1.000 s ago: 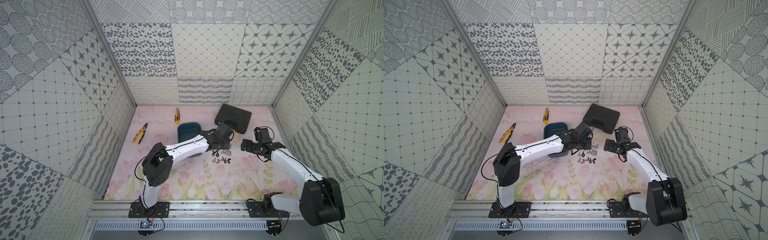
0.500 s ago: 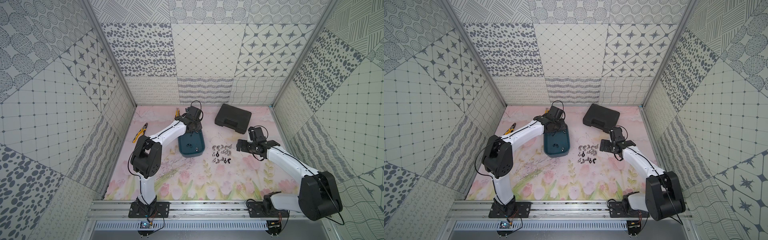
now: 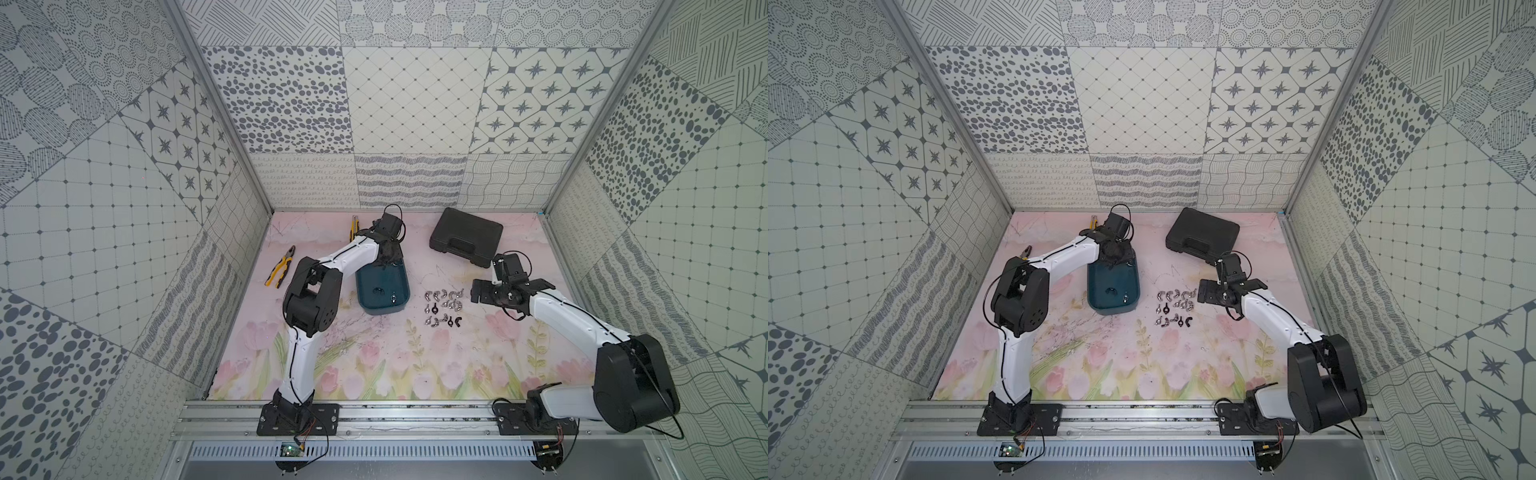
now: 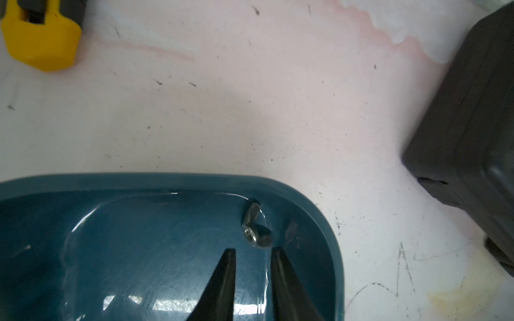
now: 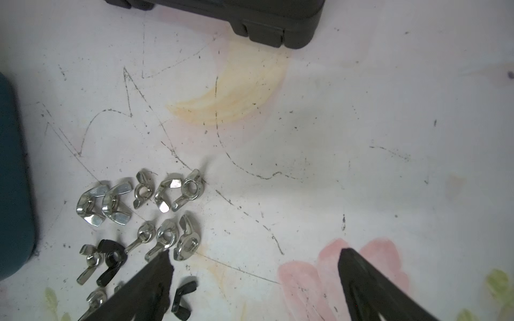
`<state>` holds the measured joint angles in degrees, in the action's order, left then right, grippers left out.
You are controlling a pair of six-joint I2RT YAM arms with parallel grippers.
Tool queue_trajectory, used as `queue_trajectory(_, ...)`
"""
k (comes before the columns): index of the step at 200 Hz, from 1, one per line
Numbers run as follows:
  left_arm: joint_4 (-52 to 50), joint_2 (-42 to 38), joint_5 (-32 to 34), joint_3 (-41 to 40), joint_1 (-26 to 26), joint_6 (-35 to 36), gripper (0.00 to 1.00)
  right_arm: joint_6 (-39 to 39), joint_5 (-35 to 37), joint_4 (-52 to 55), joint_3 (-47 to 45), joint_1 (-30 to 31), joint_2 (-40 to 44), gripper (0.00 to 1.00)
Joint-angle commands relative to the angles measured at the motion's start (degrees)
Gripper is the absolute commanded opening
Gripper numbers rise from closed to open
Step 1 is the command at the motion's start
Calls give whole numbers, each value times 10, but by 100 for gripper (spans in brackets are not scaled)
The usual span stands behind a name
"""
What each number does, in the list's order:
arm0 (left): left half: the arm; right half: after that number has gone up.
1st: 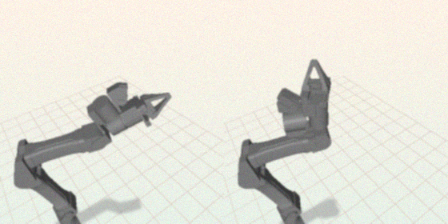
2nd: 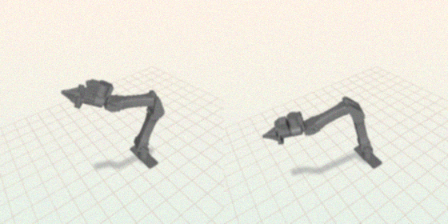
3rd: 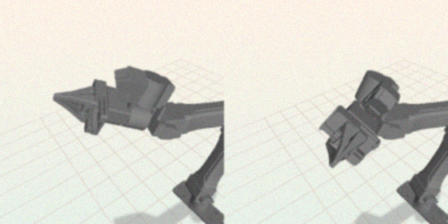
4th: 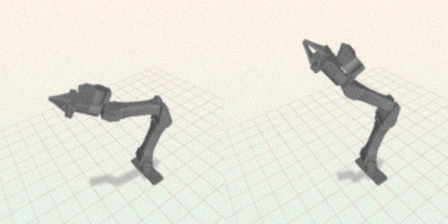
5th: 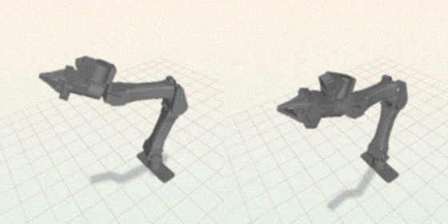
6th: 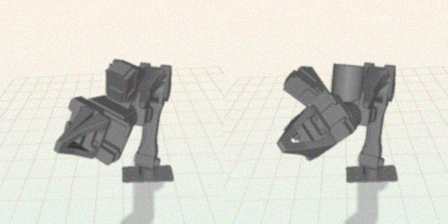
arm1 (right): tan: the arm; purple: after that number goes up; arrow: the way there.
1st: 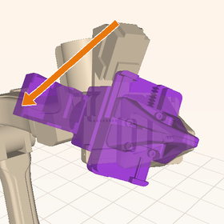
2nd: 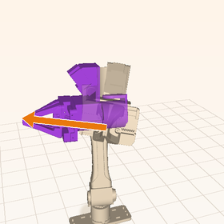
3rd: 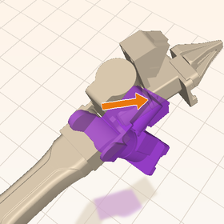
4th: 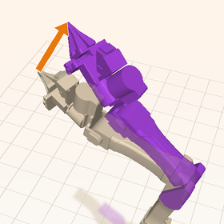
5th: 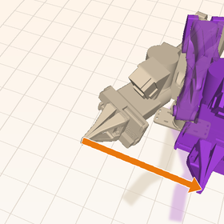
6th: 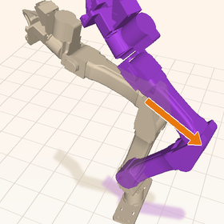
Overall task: Take out the wing nut from the storage box
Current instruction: Pick up the wing nut from the storage box.
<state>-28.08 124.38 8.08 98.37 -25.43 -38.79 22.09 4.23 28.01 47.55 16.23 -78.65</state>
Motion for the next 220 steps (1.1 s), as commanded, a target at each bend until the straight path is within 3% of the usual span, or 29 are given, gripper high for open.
queue_trajectory(1,-5,22,-16,13,1,9,27,-6,0,-12,31,5,-11,97)
queue_trajectory(88,-4,58,-28,39,2,26,26,-4,2,-10,34,7,-4,97)
queue_trajectory(163,-35,72,2,46,2,40,26,0,2,-11,34,18,0,97)
queue_trajectory(220,-55,76,12,54,2,53,16,2,5,-11,30,23,7,97)
